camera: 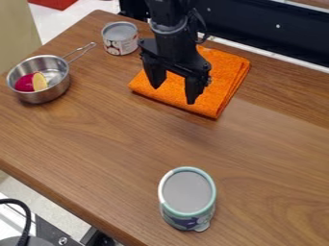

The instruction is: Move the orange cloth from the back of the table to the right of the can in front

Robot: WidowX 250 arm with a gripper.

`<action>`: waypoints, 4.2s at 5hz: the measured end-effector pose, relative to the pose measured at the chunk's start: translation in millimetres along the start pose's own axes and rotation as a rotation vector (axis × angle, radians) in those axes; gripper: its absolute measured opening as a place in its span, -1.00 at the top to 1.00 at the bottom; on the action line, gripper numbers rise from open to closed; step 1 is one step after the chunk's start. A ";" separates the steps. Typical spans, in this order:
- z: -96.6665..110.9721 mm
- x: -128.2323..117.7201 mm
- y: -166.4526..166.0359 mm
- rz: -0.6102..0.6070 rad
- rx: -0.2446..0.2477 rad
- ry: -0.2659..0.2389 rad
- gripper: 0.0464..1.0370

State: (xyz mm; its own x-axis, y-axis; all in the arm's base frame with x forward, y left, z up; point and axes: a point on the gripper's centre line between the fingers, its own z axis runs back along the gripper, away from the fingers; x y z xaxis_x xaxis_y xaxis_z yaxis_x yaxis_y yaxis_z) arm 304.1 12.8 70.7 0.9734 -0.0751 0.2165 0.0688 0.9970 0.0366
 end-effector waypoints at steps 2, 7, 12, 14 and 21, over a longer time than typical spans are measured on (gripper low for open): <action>-11.8 3.5 3.5 0.217 -0.030 0.075 -0.92; -30.0 74.5 26.3 1.243 0.130 0.008 -0.30; -60.9 68.6 50.3 1.391 0.163 0.089 0.99; -74.1 68.1 47.5 1.352 0.174 0.089 0.99; -70.9 35.8 -8.2 0.620 0.053 0.256 0.99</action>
State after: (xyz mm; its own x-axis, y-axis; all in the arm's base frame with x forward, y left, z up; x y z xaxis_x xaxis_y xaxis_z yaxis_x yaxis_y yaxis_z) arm 353.8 3.5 9.0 0.8510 0.5246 -0.0254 -0.5240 0.8513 0.0290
